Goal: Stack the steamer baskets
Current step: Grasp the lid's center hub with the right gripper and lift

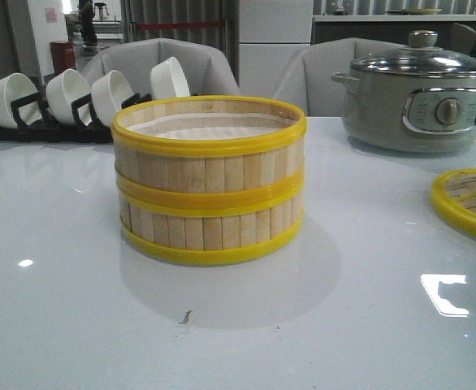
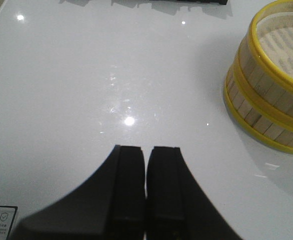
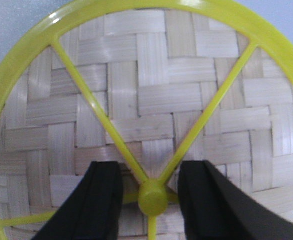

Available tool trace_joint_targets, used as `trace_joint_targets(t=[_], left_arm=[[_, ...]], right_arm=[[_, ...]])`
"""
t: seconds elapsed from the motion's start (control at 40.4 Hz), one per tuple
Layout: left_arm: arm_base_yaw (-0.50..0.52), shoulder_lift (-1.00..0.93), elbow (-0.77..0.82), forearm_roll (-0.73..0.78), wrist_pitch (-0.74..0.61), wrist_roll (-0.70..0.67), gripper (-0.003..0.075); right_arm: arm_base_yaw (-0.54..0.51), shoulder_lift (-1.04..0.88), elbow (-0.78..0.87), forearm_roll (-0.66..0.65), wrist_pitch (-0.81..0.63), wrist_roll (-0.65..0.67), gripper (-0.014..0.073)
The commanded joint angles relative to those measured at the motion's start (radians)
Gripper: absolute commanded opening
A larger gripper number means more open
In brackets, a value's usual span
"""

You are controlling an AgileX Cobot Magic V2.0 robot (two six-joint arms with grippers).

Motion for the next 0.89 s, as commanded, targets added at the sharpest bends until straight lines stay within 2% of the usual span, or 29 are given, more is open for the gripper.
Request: trace_joint_targets(t=[0.0, 0.149, 0.421, 0.743, 0.866], left_arm=[[-0.007, -0.002, -0.029, 0.002, -0.073, -0.012, 0.0095], [-0.007, -0.002, -0.029, 0.002, -0.073, -0.012, 0.0095], [-0.007, -0.002, -0.029, 0.002, -0.073, -0.012, 0.0095], [-0.007, -0.002, -0.029, 0.002, -0.073, -0.012, 0.0095], [-0.007, -0.002, -0.029, 0.002, -0.073, -0.012, 0.0095]], right_arm=[[-0.002, -0.055, -0.033, -0.012, -0.019, -0.012, 0.0391], [-0.002, -0.055, -0.034, -0.012, -0.016, -0.012, 0.0361], [-0.001, -0.056, -0.034, -0.012, 0.019, -0.012, 0.0048], [0.049, -0.106, -0.040, -0.011, 0.022, -0.011, 0.0056], [0.085, -0.112, -0.096, -0.011, 0.073, -0.011, 0.0056]])
